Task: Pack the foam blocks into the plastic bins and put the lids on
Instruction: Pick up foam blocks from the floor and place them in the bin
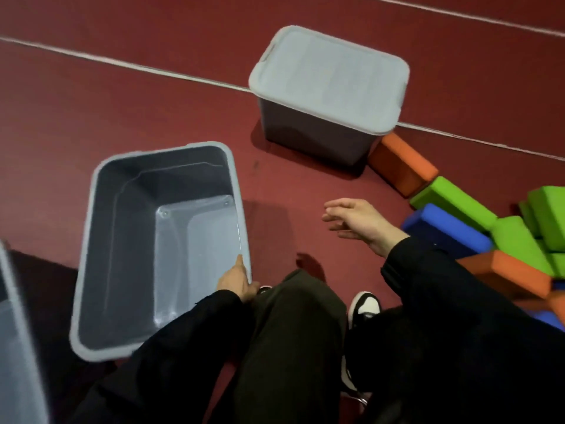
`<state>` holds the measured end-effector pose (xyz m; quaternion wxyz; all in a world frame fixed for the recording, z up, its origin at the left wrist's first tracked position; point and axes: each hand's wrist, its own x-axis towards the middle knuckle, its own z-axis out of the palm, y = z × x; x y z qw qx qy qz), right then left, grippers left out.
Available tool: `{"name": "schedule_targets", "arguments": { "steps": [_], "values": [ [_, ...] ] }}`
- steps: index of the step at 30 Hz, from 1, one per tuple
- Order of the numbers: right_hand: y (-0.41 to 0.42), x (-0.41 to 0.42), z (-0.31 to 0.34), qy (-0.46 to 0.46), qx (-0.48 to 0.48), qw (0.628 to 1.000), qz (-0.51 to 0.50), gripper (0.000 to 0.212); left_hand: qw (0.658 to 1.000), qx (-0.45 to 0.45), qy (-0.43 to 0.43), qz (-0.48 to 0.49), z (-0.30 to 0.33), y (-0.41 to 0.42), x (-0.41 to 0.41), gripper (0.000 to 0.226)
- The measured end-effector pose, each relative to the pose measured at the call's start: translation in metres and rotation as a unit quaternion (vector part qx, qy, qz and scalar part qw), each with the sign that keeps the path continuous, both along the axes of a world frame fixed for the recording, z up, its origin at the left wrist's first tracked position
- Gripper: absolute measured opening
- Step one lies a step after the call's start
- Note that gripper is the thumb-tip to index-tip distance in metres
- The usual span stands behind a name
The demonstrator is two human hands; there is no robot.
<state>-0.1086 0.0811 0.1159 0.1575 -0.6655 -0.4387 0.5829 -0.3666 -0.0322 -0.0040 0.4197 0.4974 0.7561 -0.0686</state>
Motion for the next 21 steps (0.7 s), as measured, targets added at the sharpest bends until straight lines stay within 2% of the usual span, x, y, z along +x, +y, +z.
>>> {"name": "schedule_targets", "arguments": {
  "steps": [3,5,7,8,10,12,13,14,15,16,17,19,21],
  "values": [
    [-0.007,0.025,-0.011,-0.024,-0.008,0.997,-0.072,0.027,0.995,0.044,-0.003,-0.091,0.022,0.022,0.030,0.077],
    [-0.017,0.030,-0.022,-0.050,-0.036,0.997,-0.048,0.051,0.985,0.092,-0.011,-0.143,0.043,0.045,0.054,0.070],
    [-0.029,0.025,-0.033,-0.020,-0.093,0.995,-0.037,0.075,0.972,0.129,-0.019,-0.195,0.063,0.066,0.085,0.067],
    [-0.035,0.020,-0.032,0.025,-0.111,0.992,-0.061,0.076,0.966,0.136,-0.039,-0.215,0.073,0.073,0.103,0.067],
    [-0.041,0.018,-0.032,0.059,-0.079,0.983,-0.153,0.058,0.954,0.106,-0.136,-0.246,0.092,0.080,0.142,0.068],
    [-0.038,0.040,-0.040,-0.034,-0.012,0.971,-0.236,0.035,0.927,-0.023,-0.244,-0.284,0.105,0.081,0.175,0.062],
    [-0.039,0.056,-0.046,-0.066,-0.002,0.965,-0.253,0.033,0.910,-0.090,-0.270,-0.302,0.108,0.081,0.188,0.057],
    [-0.041,0.074,-0.053,-0.084,-0.006,0.964,-0.253,0.036,0.898,-0.124,-0.272,-0.322,0.108,0.080,0.196,0.052],
    [-0.044,0.092,-0.062,-0.102,-0.013,0.964,-0.243,0.040,0.894,-0.124,-0.238,-0.359,0.107,0.080,0.201,0.046],
    [-0.048,0.107,-0.071,-0.118,-0.017,0.964,-0.238,0.042,0.889,-0.103,-0.195,-0.402,0.105,0.079,0.202,0.042],
    [-0.053,0.119,-0.076,-0.135,-0.017,0.960,-0.244,0.044,0.885,-0.076,-0.142,-0.437,0.101,0.079,0.200,0.048],
    [-0.060,0.136,-0.078,-0.164,-0.024,0.955,-0.247,0.050,0.886,-0.047,-0.084,-0.453,0.095,0.081,0.194,0.060],
    [-0.059,0.152,-0.074,-0.178,-0.041,0.958,-0.219,0.051,0.897,-0.022,-0.086,-0.433,0.096,0.087,0.195,0.058]
  ]
}}
